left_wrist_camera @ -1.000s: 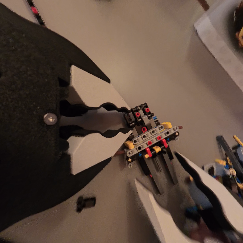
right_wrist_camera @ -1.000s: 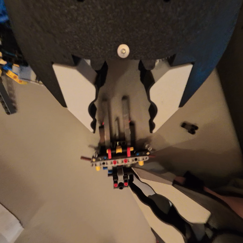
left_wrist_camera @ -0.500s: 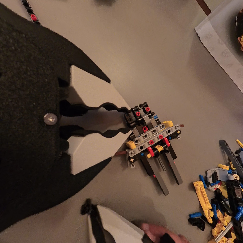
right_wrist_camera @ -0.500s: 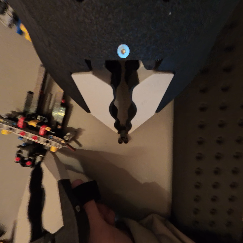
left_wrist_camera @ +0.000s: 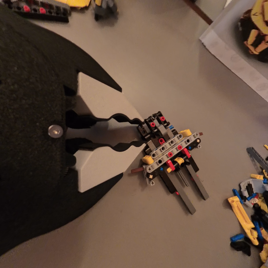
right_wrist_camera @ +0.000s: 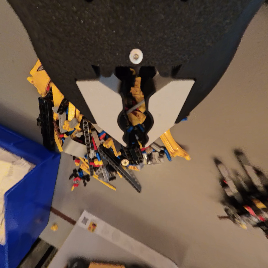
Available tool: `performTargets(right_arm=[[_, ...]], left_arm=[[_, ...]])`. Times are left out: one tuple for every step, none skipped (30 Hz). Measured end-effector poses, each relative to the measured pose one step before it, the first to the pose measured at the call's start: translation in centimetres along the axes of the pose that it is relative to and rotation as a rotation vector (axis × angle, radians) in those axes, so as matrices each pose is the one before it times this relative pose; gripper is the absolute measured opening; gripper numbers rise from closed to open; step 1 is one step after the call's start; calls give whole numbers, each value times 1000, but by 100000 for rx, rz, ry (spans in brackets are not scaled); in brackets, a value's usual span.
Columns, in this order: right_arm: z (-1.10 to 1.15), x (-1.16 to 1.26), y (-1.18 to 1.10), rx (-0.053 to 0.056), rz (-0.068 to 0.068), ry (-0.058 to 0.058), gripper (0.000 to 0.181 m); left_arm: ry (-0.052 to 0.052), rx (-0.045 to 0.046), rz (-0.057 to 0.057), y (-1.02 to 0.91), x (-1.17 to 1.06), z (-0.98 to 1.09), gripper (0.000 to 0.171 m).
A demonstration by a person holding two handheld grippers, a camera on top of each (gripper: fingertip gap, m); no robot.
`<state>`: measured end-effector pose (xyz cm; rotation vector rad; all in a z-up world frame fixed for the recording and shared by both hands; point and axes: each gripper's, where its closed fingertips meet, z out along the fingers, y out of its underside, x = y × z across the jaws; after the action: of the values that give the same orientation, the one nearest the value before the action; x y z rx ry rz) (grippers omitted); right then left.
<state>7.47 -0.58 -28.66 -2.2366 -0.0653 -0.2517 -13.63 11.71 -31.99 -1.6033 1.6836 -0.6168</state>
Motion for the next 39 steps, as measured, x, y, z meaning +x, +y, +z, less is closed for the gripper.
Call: performTargets(right_arm=[[-470, -738, -1147, 3982, -1082, -1293, 22], [-269, -1174, -1198, 4236, -2214, -2981, 28], [23, -1638, -942, 2850, -2346, -4816, 32], [324, -1962, -518, 212, -1688, -5978, 36], [627, -2002, -75, -2757, -1571, -5849, 43], [942, -1923, 324, -4964, -2660, -5525, 52], [1072, -1676, 352, -5294, -4388, -4584, 57], [1000, -1202, 33, -2200, -4406, -1921, 59], [860, -839, -43, -289, -3949, -871, 56], [639, -393, 55, -1239, -3264, 499, 51], [355, -247, 58, -1086, -2757, 55, 50], [131, -271, -75, 110, -1487, -1088, 48], [38, 22, -112, 773, 162, -247, 47], [78, 121, -3, 524, 966, -392, 44], [210, 31, 135, -393, 1548, -1754, 41], [204, -280, -27, 84, 2382, -4352, 37], [143, -692, -155, -109, 2750, -6995, 31], [165, -598, -53, -941, 2574, -5890, 21], [181, -117, -126, 270, 3024, -1802, 15], [96, 372, -40, 781, 1433, 1899, 7], [14, 26, -39, 1029, -297, -175, 7], [-15, -4, 25, 291, 58, -53, 7], [-26, -18, 47, -79, 16, -51, 7], [-23, -73, 13, -260, 587, -33, 7], [-8, 9, -1, -91, 1242, 493, 7], [-1, 14, -20, 223, 2983, 314, 7], [7, 4, -15, 188, 5027, 237, 7], [-8, -15, -15, 402, 3854, 283, 7], [5, -61, -7, 532, 1938, 788, 7], [10, -4, 9, 409, -375, 1522, 7], [7, 7, -1, -137, -770, 1271, 7], [34, -18, -36, -293, 250, 608, 7], [66, -86, -65, 195, 481, -159, 7], [38, -29, -50, 141, 249, -111, 7], [11, -3, -24, -64, 341, -4, 7], [19, -11, -18, -36, -94, -127, 7], [25, -39, -22, 118, 288, -257, 7], [20, -26, -12, 25, 722, -104, 8], [2, -2, -18, 138, 349, -199, 8]], left_arm=[[650, 736, 4212, -53, 63, -135, 22], [771, 287, 3357, 19, 77, -136, 21], [785, 177, 1346, 59, 50, -86, 20], [847, 218, -611, 54, 29, -40, 20], [868, -81, -1420, 72, 21, 20, 20], [869, -245, -1007, 96, 7, 62, 20], [784, -247, -622, 87, 5, 43, 19], [795, -657, -109, 131, 21, 45, 18], [402, -646, 488, 103, 30, 31, 16], [-381, -132, 507, 32, -34, 6, 16], [-517, -110, 437, 4, -33, 1, 16], [-581, -87, 405, 6, -28, 8, 16], [-727, -205, 375, 20, -66, 8, 16], [-793, -240, 420, 27, -87, 20, 16], [-756, -226, 409, 37, -110, 16, 16], [-1188, -317, -649, 53, -256, 29, 16], [-1637, -625, -2310, 103, -432, 32, 16], [-513, -567, -2864, 104, -337, 22, 17], [1329, -114, -2170, 54, -55, -17, 17], [1588, 130, -879, 37, 38, -55, 17], [1092, 161, 365, 79, 34, -98, 16], [896, 79, 1051, 85, 67, -137, 16], [-468, -264, 676, 111, -132, -206, 14], [-2734, -267, -634, 41, -516, -289, 9], [-3080, 911, -1599, -184, -603, -429, 9], [-1724, 2515, -2325, -460, -449, -522, 10], [-174, 3895, -3526, -688, -188, -510, 11], [3126, 4704, -4066, -828, 443, -331, 17], [6013, 3586, -3842, -645, 1082, -26, 24], [5855, 760, -3029, -186, 1202, 287, 27], [4376, -1073, -1567, 141, 1042, 466, 30], [2477, -1160, -309, 202, 751, 500, 33], [-323, -631, 482, 127, 265, 447, 32], [-1633, 372, 883, -76, -21, 298, 32], [-1022, 1139, 325, -262, -4, 179, 32], [549, 439, -271, -171, 207, 197, 32], [1503, -898, 166, 87, 381, 263, 32], [-316, -1172, 1269, 146, 135, 217, 33], [-1417, -519, 2081, 52, -27, 51, 33]])
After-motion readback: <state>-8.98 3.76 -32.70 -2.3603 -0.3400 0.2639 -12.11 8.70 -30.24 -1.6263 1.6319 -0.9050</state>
